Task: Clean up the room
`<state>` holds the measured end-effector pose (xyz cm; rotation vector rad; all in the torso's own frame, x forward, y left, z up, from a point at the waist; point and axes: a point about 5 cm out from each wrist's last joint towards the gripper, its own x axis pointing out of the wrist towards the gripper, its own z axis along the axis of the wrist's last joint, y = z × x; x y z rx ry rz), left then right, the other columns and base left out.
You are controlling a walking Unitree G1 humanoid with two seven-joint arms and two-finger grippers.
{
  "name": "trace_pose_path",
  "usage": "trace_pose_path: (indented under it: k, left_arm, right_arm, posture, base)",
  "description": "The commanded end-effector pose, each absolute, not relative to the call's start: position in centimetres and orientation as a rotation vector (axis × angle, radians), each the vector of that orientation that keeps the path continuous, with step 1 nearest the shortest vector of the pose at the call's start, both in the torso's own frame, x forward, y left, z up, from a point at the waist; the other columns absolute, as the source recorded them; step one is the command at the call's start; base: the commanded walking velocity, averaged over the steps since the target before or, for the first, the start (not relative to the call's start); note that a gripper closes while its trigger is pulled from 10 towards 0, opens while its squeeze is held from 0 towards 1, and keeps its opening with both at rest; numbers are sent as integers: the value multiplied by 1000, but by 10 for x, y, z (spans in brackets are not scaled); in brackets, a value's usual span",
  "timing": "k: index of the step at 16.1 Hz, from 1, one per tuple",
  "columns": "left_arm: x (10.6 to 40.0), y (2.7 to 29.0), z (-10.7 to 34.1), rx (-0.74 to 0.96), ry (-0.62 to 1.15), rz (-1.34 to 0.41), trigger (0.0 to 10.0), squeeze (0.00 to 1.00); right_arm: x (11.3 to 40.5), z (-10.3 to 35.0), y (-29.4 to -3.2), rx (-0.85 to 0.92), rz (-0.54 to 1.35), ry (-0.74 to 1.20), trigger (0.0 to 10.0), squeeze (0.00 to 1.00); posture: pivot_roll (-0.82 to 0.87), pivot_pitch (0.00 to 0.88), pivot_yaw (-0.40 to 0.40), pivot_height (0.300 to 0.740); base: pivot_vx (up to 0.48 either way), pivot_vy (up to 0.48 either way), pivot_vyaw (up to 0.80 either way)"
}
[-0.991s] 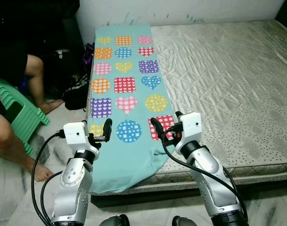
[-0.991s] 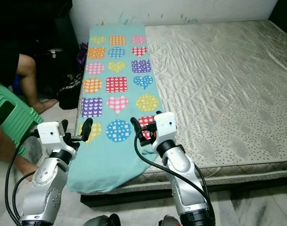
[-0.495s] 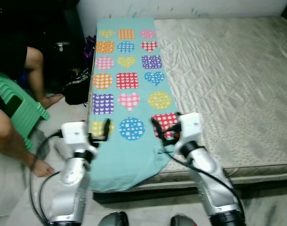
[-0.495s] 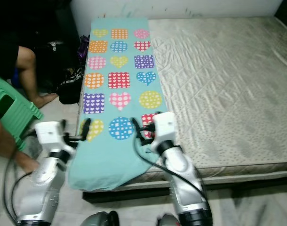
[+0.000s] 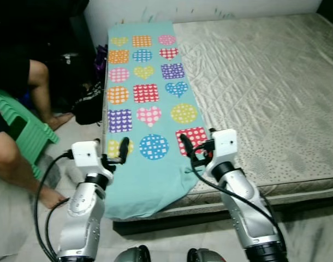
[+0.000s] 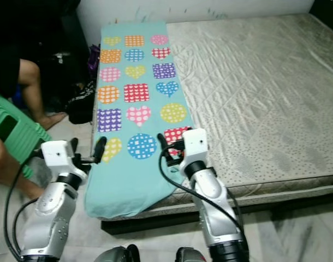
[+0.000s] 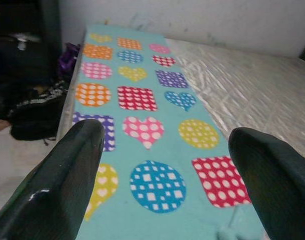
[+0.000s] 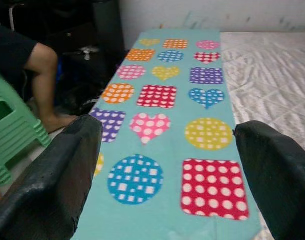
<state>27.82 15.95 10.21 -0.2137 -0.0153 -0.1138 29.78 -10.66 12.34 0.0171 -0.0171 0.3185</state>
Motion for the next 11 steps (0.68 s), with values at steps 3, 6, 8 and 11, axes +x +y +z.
trace_pose_path:
  k: [3, 6, 8, 11]
  left_arm:
    - [275, 173, 100, -155, -7, -75, 10000, 0]
    - [265, 196, 95, -82, 8, 8, 10000, 0]
    - [248, 216, 91, -32, 33, 73, 10000, 0]
    - [241, 220, 93, -14, 30, 71, 10000, 0]
  right_arm:
    - [298, 125, -112, 32, 283, -29, 10000, 0]
    - [297, 131, -136, -8, 100, -88, 10000, 0]
    - [289, 130, -169, -99, -19, -88, 10000, 0]
    - [282, 122, -196, -149, -54, -52, 10000, 0]
  posture:
    - [-167, 164, 50, 740]
    - [-170, 173, 66, 740]
    - [-169, 170, 70, 740]
    - [-162, 165, 64, 740]
  base:
    - [0, 0, -148]
    - [0, 0, 0]
    - [0, 0, 0]
    - [0, 0, 0]
